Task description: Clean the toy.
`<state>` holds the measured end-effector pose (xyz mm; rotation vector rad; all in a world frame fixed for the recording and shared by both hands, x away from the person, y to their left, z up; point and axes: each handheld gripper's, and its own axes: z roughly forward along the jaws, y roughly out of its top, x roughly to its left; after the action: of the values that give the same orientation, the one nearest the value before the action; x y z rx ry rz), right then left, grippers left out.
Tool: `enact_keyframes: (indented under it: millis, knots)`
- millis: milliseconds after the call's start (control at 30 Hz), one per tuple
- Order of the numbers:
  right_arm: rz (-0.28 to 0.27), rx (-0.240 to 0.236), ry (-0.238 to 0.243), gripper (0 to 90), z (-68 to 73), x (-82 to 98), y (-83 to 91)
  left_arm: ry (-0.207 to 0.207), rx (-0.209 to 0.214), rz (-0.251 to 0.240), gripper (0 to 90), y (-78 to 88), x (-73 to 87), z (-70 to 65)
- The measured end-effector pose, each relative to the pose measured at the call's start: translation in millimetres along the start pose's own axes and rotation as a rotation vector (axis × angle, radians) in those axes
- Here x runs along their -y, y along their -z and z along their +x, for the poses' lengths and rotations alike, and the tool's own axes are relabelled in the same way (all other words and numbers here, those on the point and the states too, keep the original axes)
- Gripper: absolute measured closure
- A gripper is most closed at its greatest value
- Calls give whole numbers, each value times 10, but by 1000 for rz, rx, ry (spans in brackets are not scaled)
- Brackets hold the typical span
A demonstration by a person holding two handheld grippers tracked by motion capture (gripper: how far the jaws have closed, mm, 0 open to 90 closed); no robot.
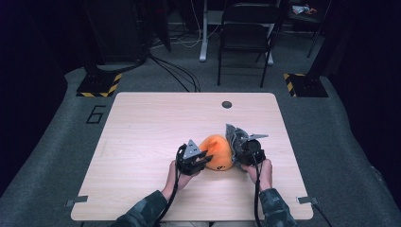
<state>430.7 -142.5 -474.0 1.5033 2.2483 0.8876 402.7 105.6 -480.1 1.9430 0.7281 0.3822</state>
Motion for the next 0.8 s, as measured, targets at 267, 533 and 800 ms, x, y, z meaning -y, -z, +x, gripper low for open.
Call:
enact_keyframes:
  millis: [267, 533, 800]
  knots:
    - [76, 17, -13, 733, -59, 80, -147, 28, -6, -17, 725, 1, 10, 41]
    - [-100, -40, -3, 734, 0, -165, 345, 64, -12, -29, 713, 7, 17, 87]
    - [-69, -53, 0, 734, 66, -112, 120, -43, -59, 20, 473, 58, -22, 64]
